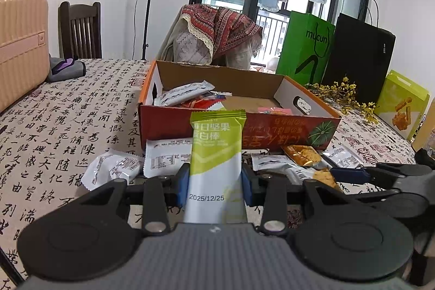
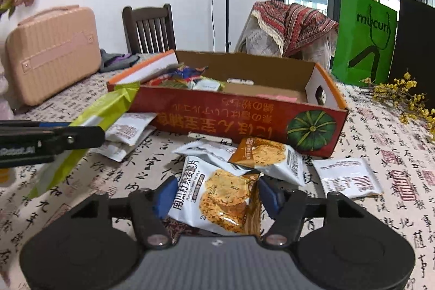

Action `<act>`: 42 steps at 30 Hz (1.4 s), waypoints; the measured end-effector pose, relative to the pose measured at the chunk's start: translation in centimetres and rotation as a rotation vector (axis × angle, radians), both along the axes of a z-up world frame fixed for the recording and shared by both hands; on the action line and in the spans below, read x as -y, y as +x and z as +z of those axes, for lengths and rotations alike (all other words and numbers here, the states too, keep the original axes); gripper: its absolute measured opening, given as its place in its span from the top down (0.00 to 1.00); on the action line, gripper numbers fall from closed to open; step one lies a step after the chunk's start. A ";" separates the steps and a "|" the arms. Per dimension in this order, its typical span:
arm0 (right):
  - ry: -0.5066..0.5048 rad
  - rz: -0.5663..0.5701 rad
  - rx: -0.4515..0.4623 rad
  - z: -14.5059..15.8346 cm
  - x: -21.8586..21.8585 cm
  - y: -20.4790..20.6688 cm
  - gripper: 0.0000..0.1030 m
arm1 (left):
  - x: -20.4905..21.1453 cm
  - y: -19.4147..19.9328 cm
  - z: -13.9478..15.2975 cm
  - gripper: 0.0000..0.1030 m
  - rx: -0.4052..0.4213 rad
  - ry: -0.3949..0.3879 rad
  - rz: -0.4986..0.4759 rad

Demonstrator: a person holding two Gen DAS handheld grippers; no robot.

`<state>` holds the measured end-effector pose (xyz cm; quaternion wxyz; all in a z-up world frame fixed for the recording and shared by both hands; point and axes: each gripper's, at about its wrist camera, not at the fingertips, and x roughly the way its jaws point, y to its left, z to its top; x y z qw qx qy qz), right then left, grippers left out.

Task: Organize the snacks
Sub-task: 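Grasp a green-and-white snack bar with the left gripper while the right gripper grasps a gold oat cracker packet, then carry the green bar and oat cracker packet over the box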

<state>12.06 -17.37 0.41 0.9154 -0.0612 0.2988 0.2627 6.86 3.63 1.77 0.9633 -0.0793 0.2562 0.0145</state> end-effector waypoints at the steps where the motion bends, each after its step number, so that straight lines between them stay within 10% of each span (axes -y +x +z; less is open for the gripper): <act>1: 0.005 0.000 0.006 0.2 0.2 -0.2 0.38 | 0.1 0.0 0.1 0.63 0.003 0.001 -0.001; 27: 0.093 -0.101 0.148 7.0 1.3 6.1 0.38 | 2.4 6.6 6.8 0.63 0.103 0.020 -0.015; 42: 0.145 -0.186 0.100 4.6 -0.5 15.7 0.38 | 2.5 15.9 5.8 0.63 0.098 -0.010 0.065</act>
